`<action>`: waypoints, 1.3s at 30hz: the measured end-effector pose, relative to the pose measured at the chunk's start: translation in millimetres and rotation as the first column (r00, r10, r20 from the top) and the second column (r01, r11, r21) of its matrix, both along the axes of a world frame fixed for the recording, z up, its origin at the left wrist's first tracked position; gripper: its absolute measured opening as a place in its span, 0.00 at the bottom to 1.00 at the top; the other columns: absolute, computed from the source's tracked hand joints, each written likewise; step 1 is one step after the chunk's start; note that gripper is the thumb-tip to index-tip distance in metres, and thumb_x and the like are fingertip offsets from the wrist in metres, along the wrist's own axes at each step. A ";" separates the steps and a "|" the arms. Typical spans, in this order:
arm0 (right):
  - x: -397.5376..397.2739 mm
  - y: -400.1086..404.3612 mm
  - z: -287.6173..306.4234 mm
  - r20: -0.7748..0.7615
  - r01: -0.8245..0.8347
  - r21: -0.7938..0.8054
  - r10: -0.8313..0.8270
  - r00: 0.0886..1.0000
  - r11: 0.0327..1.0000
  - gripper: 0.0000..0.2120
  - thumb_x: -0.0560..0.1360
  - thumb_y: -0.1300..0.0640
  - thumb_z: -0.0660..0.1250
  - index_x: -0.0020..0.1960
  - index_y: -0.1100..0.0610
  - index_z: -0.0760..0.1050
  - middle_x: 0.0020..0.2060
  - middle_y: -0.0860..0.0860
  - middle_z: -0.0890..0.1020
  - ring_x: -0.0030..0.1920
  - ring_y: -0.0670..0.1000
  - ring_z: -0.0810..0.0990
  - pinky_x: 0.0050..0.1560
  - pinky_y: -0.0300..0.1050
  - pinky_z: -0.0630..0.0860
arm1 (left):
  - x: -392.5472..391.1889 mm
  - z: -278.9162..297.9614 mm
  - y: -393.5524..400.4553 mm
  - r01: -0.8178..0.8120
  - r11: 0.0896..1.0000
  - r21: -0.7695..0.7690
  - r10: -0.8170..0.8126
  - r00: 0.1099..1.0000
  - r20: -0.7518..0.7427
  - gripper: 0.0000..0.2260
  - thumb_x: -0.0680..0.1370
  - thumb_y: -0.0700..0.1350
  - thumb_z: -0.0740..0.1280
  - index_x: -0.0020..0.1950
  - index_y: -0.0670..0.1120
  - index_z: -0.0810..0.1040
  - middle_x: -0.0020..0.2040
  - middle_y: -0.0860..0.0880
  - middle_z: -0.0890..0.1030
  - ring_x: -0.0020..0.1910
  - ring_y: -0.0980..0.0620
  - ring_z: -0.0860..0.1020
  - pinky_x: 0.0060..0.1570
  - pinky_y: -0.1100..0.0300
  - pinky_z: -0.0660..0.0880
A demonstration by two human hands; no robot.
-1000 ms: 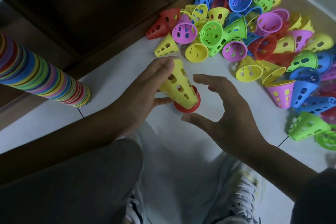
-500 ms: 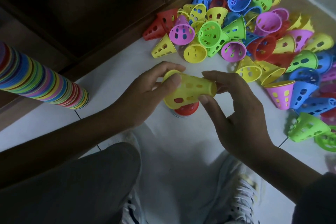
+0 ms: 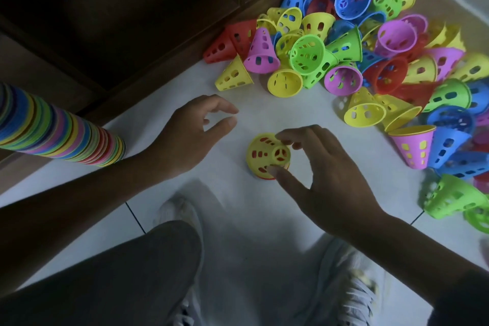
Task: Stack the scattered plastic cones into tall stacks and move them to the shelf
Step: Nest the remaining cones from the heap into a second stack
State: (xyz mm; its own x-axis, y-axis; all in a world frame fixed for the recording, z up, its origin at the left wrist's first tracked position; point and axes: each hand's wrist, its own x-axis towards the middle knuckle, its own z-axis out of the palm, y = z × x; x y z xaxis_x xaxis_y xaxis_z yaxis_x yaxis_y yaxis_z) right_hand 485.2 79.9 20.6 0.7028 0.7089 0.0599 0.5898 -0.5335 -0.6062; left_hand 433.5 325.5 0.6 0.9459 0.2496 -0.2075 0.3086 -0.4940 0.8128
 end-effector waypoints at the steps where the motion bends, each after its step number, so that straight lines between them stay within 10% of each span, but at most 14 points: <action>1: 1.1 0.9 -1.9 -0.008 -0.002 -0.015 0.002 1.000 1.000 0.20 0.76 0.43 0.66 0.64 0.50 0.71 0.55 0.45 0.76 0.54 0.47 0.75 0.47 0.38 0.73 | 2.6 -2.3 2.3 -0.003 1.000 0.015 0.003 1.000 0.002 0.07 0.82 0.48 0.66 0.59 0.54 0.80 0.59 0.61 0.79 0.63 0.61 0.75 0.65 0.57 0.74; 27: 132.1 10.1 -58.1 0.033 0.147 -0.109 -0.144 0.989 0.983 0.24 0.79 0.50 0.66 0.73 0.53 0.68 0.65 0.56 0.71 0.65 0.57 0.72 0.62 0.52 0.73 | 93.3 -70.4 31.4 -0.058 0.968 0.243 0.035 0.995 0.098 0.35 0.74 0.43 0.76 0.77 0.54 0.63 0.74 0.48 0.64 0.70 0.48 0.69 0.60 0.59 0.73; 33: 159.2 20.4 -58.5 0.160 0.239 -0.101 -0.222 0.962 0.966 0.23 0.78 0.51 0.67 0.71 0.56 0.72 0.72 0.58 0.68 0.70 0.61 0.65 0.68 0.53 0.66 | 106.6 -88.1 42.2 -0.029 0.963 0.268 0.002 0.995 0.102 0.35 0.72 0.47 0.78 0.75 0.55 0.65 0.70 0.49 0.71 0.66 0.45 0.74 0.59 0.44 0.77; 39: 176.3 26.2 -66.7 0.151 0.202 -0.112 -0.184 0.971 0.973 0.26 0.78 0.49 0.67 0.73 0.59 0.70 0.70 0.56 0.72 0.70 0.61 0.65 0.68 0.59 0.68 | 112.2 -92.7 45.2 -0.033 0.962 0.271 0.006 0.995 0.098 0.33 0.73 0.45 0.77 0.73 0.55 0.66 0.66 0.50 0.75 0.61 0.49 0.76 0.56 0.53 0.78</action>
State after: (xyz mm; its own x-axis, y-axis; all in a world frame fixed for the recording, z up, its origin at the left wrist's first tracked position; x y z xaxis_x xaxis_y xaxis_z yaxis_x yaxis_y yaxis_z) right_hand 661.4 106.1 -46.2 0.8180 0.5688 0.0858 0.5420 -0.7122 -0.4462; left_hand 545.7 370.7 -92.0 0.9524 0.3024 -0.0383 0.2479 -0.6951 0.6748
